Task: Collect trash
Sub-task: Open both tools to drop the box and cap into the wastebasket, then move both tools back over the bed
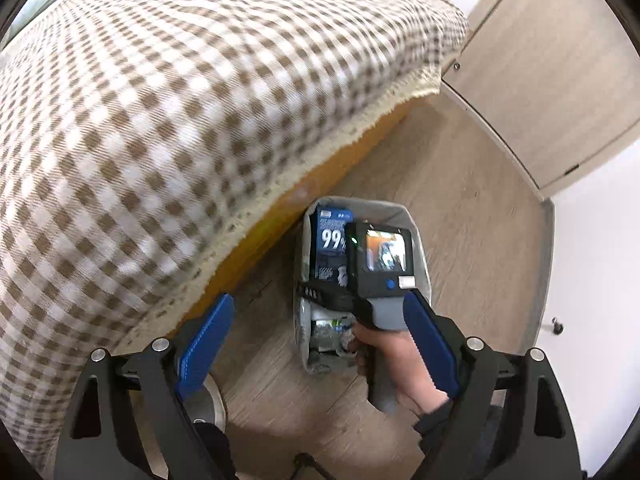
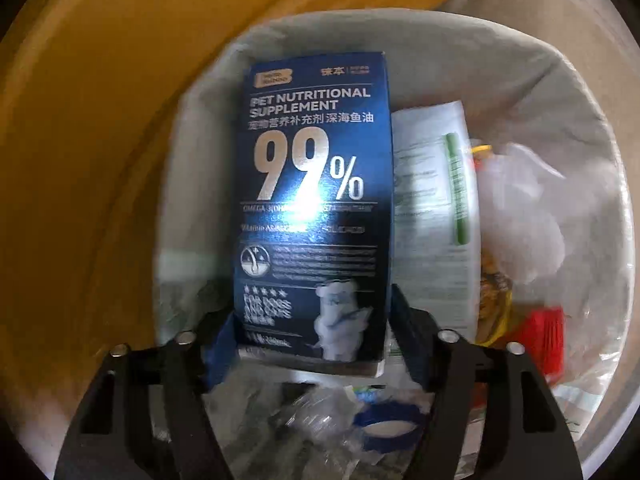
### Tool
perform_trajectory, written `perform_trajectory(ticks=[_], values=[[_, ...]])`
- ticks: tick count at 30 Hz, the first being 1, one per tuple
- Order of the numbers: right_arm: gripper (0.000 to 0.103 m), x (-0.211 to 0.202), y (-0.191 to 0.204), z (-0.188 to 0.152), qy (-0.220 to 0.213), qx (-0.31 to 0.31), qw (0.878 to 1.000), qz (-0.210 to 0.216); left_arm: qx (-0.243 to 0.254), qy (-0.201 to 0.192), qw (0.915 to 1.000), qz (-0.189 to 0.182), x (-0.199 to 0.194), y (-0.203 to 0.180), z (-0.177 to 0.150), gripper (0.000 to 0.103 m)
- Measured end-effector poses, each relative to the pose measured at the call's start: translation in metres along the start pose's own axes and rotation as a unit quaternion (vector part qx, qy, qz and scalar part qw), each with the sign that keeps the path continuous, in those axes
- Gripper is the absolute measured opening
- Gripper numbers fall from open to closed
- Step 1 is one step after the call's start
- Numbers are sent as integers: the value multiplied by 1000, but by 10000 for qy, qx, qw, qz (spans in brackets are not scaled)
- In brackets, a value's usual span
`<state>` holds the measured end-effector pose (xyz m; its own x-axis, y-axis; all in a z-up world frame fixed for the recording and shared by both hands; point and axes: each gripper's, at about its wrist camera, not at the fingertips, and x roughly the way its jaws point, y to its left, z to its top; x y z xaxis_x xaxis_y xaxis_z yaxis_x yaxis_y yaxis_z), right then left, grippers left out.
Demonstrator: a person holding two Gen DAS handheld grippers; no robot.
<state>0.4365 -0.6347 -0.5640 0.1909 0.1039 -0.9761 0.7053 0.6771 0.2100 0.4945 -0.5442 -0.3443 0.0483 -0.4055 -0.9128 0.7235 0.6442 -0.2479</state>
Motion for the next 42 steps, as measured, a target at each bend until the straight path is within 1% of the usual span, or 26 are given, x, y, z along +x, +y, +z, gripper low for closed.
perform_trajectory(ticks=[1, 2, 4, 6, 8, 10, 12, 13, 17, 19, 22, 24, 26, 29, 30, 31, 32, 33, 34, 35, 36, 37, 38, 40, 42], values=[[81, -5, -3, -2, 33, -61, 10000, -45, -37, -30, 10000, -31, -3, 1, 0, 84], [83, -11, -4, -4, 2, -118, 9999, -64, -48, -75, 9999, -62, -7, 1, 1, 84], [83, -32, -9, -11, -168, -210, 9996, 33, -15, -193, 9998, -98, -12, -1, 0, 84], [83, -59, -16, -18, -345, -209, 9991, 121, 56, -301, 9995, -12, -12, -1, -4, 84], [83, -85, -22, -24, -489, -214, 9985, 124, 86, -391, 9992, 59, -18, 1, -6, 84], [83, -113, -31, -27, -629, -201, 9978, 47, 34, -333, 9994, -4, -23, 2, -6, 84], [83, -147, -41, -35, -796, -224, 9965, -113, -24, -155, 9999, -56, -28, 1, -13, 84], [83, -160, -40, -36, -871, -238, 9958, -175, -36, -177, 9998, -56, -33, 1, -16, 84], [83, -228, -47, -49, -1182, -370, 9911, -481, 33, -415, 9991, -124, -71, -8, -38, 84], [83, -250, -43, -55, -1256, -443, 9894, -578, 93, -536, 9984, -165, -95, -13, -45, 84], [83, -301, -28, -82, -1621, -730, 9818, -674, 249, -928, 9952, -207, -145, -17, -60, 84], [83, -335, -13, -92, -1907, -935, 9748, -677, 377, -1299, 9907, -121, -190, -13, -73, 84], [83, -368, 9, -116, -2223, -1204, 9655, -630, 426, -1653, 9853, -27, -227, -4, -90, 84], [83, -407, 51, -154, -2711, -1670, 9475, -294, 357, -2179, 9751, 206, -280, 25, -119, 87], [83, -418, 66, -167, -2909, -1798, 9396, -142, 297, -2345, 9712, 298, -293, 36, -128, 87], [83, -429, 84, -181, -3189, -1911, 9283, 66, 216, -2541, 9660, 419, -307, 50, -140, 88], [83, -434, 95, -189, -3378, -1973, 9200, 234, 102, -2715, 9605, 599, -319, 64, -152, 88], [83, -441, 112, -201, -3634, -2080, 9068, 499, -10, -2841, 9560, 734, -327, 76, -161, 88], [83, -443, 123, -208, -3806, -2129, 8976, 650, -220, -2998, 9497, 881, -337, 96, -175, 88], [83, -441, 138, -213, -3948, -2174, 8892, 782, -369, -3071, 9464, 929, -342, 108, -181, 88], [83, -438, 153, -216, -4001, -2232, 8846, 871, -555, -3129, 9433, 961, -346, 122, -188, 88], [83, -436, 167, -218, -4013, -2300, 8814, 958, -865, -3191, 9387, 979, -350, 142, -197, 88], [83, -429, 188, -217, -3975, -2466, 8773, 1076, -1036, -3219, 9361, 970, -352, 154, -200, 88], [83, -418, 216, -212, -3899, -2655, 8749, 1098, -1389, -3244, 9311, 925, -355, 179, -206, 88], [83, -414, 237, -205, -3796, -2763, 8759, 1110, -1628, -3233, 9277, 918, -357, 202, -212, 88]])
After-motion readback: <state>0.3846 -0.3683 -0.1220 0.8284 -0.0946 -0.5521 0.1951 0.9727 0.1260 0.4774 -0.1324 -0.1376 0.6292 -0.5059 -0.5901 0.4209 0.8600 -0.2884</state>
